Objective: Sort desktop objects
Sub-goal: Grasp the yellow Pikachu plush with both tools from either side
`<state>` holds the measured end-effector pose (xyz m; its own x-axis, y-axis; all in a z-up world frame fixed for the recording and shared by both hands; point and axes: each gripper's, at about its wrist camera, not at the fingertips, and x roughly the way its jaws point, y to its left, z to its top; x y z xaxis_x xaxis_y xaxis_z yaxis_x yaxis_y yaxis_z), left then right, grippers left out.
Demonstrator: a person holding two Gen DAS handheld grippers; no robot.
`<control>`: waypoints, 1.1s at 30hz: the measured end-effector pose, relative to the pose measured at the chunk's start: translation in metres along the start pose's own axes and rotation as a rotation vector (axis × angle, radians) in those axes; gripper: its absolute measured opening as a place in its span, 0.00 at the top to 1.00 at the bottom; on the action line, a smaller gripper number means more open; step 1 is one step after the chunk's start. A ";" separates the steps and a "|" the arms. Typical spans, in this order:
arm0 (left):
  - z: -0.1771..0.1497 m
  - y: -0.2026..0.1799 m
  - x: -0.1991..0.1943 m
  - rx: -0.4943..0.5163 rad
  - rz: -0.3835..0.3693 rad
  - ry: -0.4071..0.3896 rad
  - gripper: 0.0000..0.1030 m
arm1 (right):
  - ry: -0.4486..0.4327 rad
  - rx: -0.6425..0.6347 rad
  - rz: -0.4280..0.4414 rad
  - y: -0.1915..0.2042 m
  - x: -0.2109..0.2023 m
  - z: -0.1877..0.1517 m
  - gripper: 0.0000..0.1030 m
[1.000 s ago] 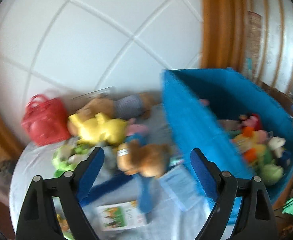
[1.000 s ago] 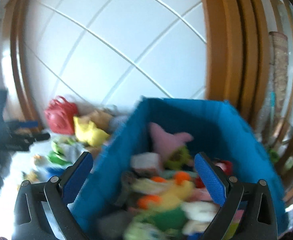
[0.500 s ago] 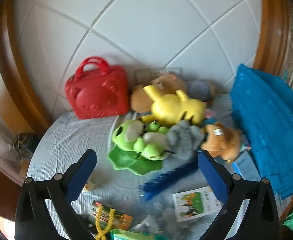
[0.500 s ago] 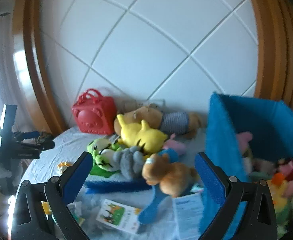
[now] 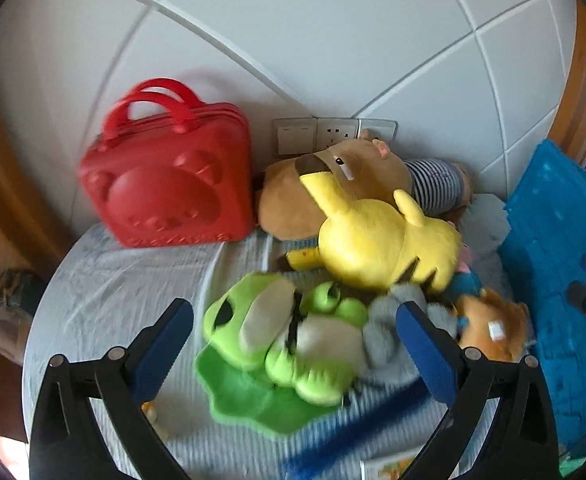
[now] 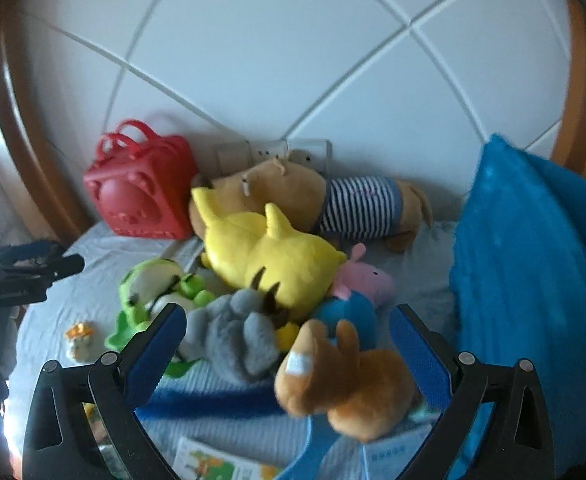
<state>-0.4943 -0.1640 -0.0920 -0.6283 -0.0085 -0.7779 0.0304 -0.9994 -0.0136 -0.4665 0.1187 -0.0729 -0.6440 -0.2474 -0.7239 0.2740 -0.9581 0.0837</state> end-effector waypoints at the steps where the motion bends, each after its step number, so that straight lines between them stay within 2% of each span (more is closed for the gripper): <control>1: 0.008 -0.004 0.017 0.011 0.005 0.012 0.00 | 0.016 0.009 0.001 -0.004 0.019 0.004 0.00; 8: 0.048 -0.025 0.114 0.040 0.028 0.068 0.00 | 0.103 0.107 0.028 -0.034 0.125 0.012 0.00; 15: 0.064 -0.040 0.173 0.064 -0.005 0.091 0.00 | 0.144 0.077 0.024 -0.036 0.179 0.015 0.00; 22: 0.072 -0.049 0.194 0.080 -0.071 0.087 0.00 | 0.239 0.140 0.126 -0.039 0.215 0.008 0.00; 24: 0.076 -0.048 0.191 0.084 -0.069 0.082 0.00 | 0.266 0.149 0.135 -0.038 0.225 0.007 0.00; 28: 0.078 -0.052 0.199 0.094 -0.046 0.092 0.00 | 0.265 0.154 0.135 -0.039 0.229 0.010 0.00; 33: 0.070 -0.055 0.209 0.101 -0.032 0.082 0.00 | 0.282 0.169 0.149 -0.043 0.238 0.014 0.00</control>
<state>-0.6811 -0.1128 -0.2098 -0.5622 0.0218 -0.8267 -0.0695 -0.9974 0.0209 -0.6418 0.0991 -0.2396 -0.3775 -0.3590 -0.8536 0.2127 -0.9308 0.2974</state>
